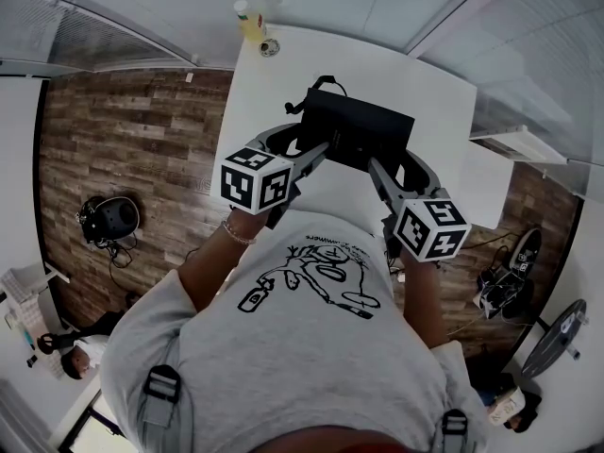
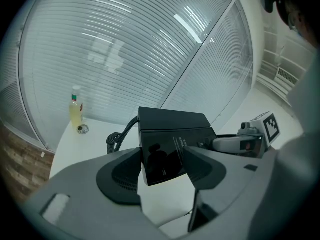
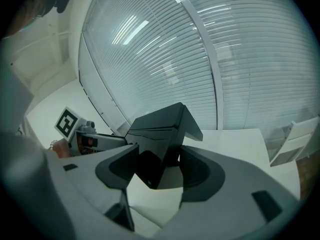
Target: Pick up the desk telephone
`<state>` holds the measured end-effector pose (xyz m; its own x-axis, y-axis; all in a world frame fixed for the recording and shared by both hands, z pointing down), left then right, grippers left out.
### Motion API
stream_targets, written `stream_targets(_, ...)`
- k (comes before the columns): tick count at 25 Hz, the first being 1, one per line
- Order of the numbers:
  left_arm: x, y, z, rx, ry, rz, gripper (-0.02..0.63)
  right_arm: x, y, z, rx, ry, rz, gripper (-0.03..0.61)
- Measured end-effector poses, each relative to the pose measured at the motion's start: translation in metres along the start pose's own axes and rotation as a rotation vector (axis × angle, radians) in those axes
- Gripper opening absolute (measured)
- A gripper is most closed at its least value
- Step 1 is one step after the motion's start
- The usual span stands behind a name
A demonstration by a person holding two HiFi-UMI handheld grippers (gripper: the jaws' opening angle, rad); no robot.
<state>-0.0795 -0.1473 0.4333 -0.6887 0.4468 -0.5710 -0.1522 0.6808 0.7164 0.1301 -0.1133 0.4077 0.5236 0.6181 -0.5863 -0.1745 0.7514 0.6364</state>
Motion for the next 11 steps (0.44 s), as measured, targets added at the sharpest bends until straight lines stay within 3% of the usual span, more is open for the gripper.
stream_targets(11,-0.0024,-0.0005,-0.0021,0.005,0.003,-0.005,0.259,-0.0022,-0.001,0.002,-0.005,0.0,-0.004,0.225)
Point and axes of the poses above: the fingertips, and each gripper's own axes: x backward along the fingers, z to its right, y out of its underside, the point moved 7 cm from there along x, backward along the fingers, and after that the axes turned 9 degrees about -x, right-handed, at the moved point
